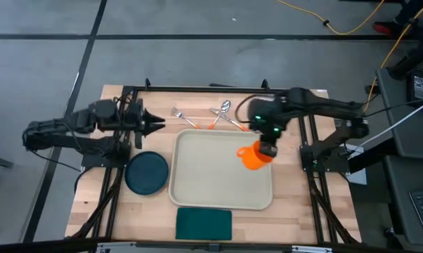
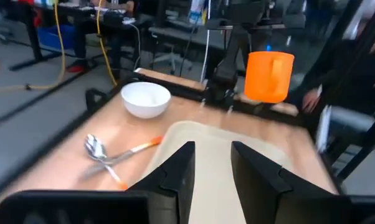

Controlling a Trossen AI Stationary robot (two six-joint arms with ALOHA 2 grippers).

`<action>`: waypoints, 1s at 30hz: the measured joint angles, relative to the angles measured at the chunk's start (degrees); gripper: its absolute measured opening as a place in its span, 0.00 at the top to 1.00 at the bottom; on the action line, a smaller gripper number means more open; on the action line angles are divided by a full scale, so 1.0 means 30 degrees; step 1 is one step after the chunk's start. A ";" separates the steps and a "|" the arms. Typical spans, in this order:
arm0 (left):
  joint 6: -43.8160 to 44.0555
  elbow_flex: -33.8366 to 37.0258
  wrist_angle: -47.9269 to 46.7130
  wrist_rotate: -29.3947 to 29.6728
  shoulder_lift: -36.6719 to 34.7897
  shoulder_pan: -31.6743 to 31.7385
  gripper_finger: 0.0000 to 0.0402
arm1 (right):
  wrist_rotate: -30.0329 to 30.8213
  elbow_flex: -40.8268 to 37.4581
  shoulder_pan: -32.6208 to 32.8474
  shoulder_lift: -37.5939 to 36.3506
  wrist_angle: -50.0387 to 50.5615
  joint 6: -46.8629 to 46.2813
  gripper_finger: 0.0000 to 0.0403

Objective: Set up tray
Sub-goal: Put the orange mug on the top left of the white tray

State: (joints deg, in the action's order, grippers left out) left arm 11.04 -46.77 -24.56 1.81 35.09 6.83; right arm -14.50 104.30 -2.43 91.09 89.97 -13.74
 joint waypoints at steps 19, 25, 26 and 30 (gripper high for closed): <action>-0.1214 -1.0615 -0.3883 -0.1697 1.2345 0.0007 0.37 | 0.3554 0.9608 -0.1155 0.6479 0.0051 0.7386 0.97; -0.1252 -1.1581 -0.3724 -0.4250 1.4352 -0.0026 0.37 | 0.4382 0.9608 -0.1779 0.6723 0.0043 0.7762 0.97; -0.1268 -1.1721 -0.3706 -0.4455 1.4569 -0.0102 0.37 | 0.4423 0.9608 -0.1901 0.6723 0.0036 0.7769 0.97; -0.1757 -1.2154 -0.3289 -0.4508 1.5231 -0.0372 0.37 | 0.4459 0.9608 -0.2393 0.6723 0.0035 0.7819 0.97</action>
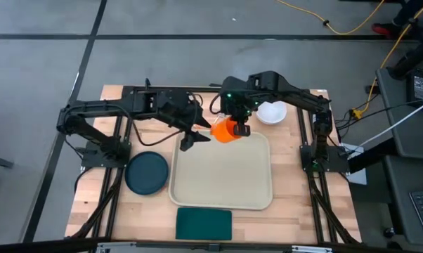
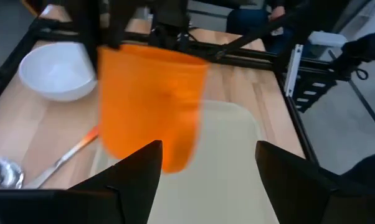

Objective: Set up tray
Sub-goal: Put the orange mug on the top left of the white tray

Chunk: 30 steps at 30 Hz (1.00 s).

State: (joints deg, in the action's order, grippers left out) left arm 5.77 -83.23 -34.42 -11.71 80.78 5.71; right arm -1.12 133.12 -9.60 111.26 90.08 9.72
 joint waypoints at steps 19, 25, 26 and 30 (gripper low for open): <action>-0.0067 0.0010 0.0423 0.2935 0.1278 0.0124 0.83 | -0.0064 -0.0015 -0.0246 0.0000 -0.0363 -0.0084 0.97; -0.0643 0.0003 0.0600 0.3442 0.0815 -0.0036 0.91 | -0.0351 -0.0015 -0.0249 0.0007 -0.0495 -0.0138 0.91; -0.0499 -0.0077 0.0536 0.3568 0.0729 -0.0023 0.91 | -0.0331 -0.0015 -0.0280 0.0007 -0.0576 -0.0135 0.90; -0.0241 -0.0838 -0.0727 0.3905 0.0645 0.0138 0.91 | -0.0205 -0.0015 -0.0310 -0.0054 -0.0531 -0.0042 0.84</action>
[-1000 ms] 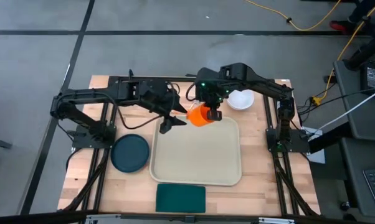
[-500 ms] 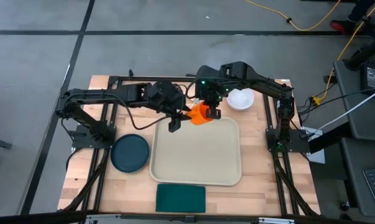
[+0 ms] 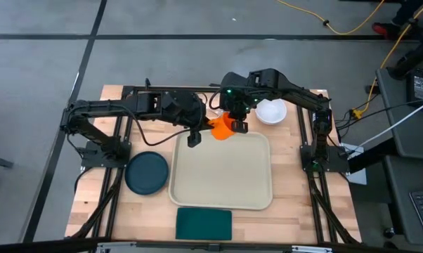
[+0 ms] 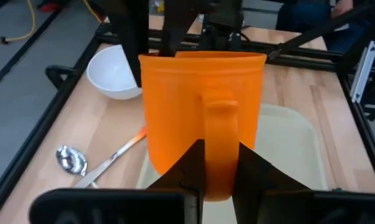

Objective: Set up tray
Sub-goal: Put the orange mug on the top left of the white tray

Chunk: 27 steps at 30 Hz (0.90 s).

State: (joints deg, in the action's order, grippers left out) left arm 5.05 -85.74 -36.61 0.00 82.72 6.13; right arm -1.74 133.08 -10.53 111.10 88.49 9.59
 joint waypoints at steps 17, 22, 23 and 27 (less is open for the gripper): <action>-0.0369 -0.0485 -0.2920 0.2244 -0.0160 0.0880 0.91 | 0.4118 0.0590 -0.0099 -0.3433 -0.0577 -0.0437 0.41; -0.0553 -0.1563 -0.2679 0.2384 -0.1602 0.0925 0.91 | 0.5143 0.0484 -0.0493 -0.5506 0.0608 -0.2136 0.39; -0.0612 -0.1898 -0.2664 0.2596 -0.2037 0.0788 0.91 | 0.5322 0.0294 -0.0608 -0.6041 0.0523 -0.2490 0.39; -0.1097 -0.2122 -0.1709 0.5085 -0.4349 -0.0324 0.91 | 0.6498 -0.1417 -0.0842 -0.8540 0.0270 -0.3650 0.39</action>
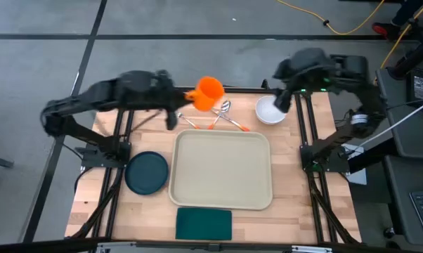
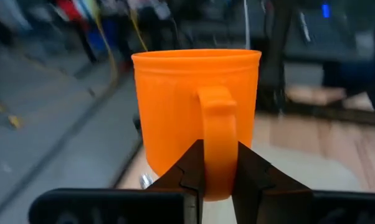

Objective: Set up tray
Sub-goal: Put the orange mug on the top left of the white tray

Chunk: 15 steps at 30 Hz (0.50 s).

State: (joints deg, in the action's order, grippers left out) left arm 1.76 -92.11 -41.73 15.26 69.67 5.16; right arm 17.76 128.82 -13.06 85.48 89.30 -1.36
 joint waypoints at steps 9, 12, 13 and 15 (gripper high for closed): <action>0.4352 0.9677 0.4575 0.7022 -0.6215 -0.3108 0.91 | 0.3105 -0.7998 0.0015 -0.6157 -0.2793 -0.3408 0.39; 0.5119 1.4173 0.7793 0.8813 -0.7627 -0.4170 0.91 | 0.3076 -1.1121 0.0029 -0.7978 -0.5593 -0.3916 0.39; 0.5385 1.5511 0.8862 0.9285 -0.7904 -0.4495 0.91 | 0.3068 -1.2136 0.0042 -0.8539 -0.6610 -0.3965 0.39; 0.5694 1.7920 1.0761 0.9895 -0.8098 -0.5066 0.91 | 0.3082 -1.4045 0.0080 -0.9632 -0.8686 -0.3952 0.39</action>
State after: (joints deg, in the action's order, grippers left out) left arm 18.84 -38.35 -9.45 44.94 45.38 -10.04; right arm 27.00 86.69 -12.82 56.59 63.24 -13.22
